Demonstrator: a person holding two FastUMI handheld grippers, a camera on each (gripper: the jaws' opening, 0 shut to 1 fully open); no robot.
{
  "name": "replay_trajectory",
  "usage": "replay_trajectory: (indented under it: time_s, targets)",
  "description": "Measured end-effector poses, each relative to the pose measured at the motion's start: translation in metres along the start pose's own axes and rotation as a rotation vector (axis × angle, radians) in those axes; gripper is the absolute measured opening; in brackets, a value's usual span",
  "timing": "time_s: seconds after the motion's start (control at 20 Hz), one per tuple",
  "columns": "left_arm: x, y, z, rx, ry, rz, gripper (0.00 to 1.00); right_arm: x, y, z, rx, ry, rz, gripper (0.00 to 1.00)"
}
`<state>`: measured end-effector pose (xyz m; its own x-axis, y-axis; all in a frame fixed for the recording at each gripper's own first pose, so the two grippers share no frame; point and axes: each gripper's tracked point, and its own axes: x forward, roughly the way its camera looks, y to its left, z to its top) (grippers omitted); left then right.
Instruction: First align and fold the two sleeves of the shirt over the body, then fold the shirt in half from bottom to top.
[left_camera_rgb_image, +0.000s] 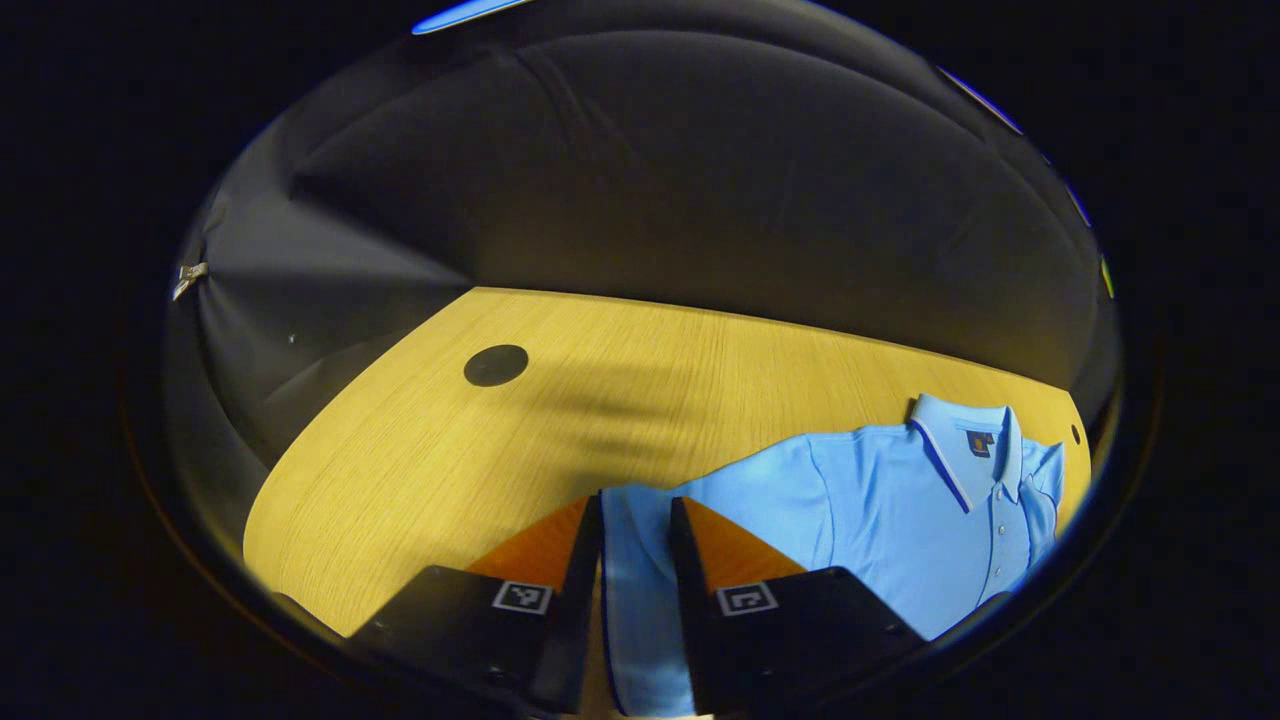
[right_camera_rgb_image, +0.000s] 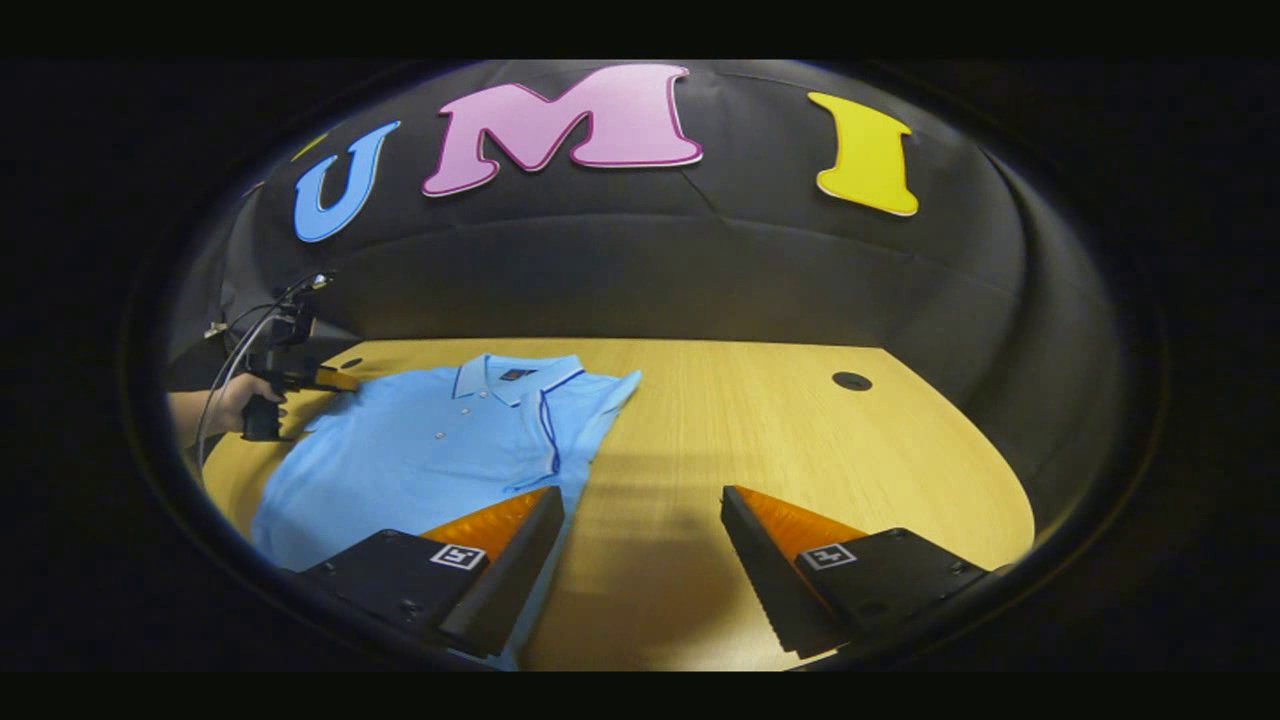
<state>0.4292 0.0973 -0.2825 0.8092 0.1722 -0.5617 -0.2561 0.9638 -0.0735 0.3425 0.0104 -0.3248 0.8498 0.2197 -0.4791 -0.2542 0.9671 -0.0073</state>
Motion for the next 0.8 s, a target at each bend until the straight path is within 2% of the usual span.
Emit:
replay_trajectory:
  time_s: [0.05, 0.15, 0.25, 0.4, 0.5, 0.8]
  targets:
    - [-0.001, -0.001, 0.0, 0.011, 0.001, 0.003, 0.33, 0.001, -0.001, -0.004, 0.001, 0.007, -0.002, 0.98]
    - [-0.001, -0.007, 0.003, 0.03, -0.01, -0.004, 0.24, 0.001, -0.004, -0.006, 0.023, 0.015, 0.001, 0.98]
    - [0.0, -0.009, 0.003, 0.055, -0.017, 0.014, 0.06, -0.004, -0.007, -0.007, 0.036, 0.012, -0.001, 0.98]
    - [-0.006, -0.018, 0.01, 0.072, -0.029, 0.017, 0.06, -0.008, -0.012, -0.008, 0.034, 0.003, -0.013, 0.98]
    - [-0.017, -0.029, 0.028, 0.074, -0.081, 0.003, 0.06, -0.012, -0.016, -0.01, 0.037, 0.001, -0.019, 0.98]
    - [-0.071, -0.117, 0.065, 0.154, -0.183, -0.139, 0.06, -0.024, -0.021, -0.013, 0.07, -0.005, -0.04, 0.98]
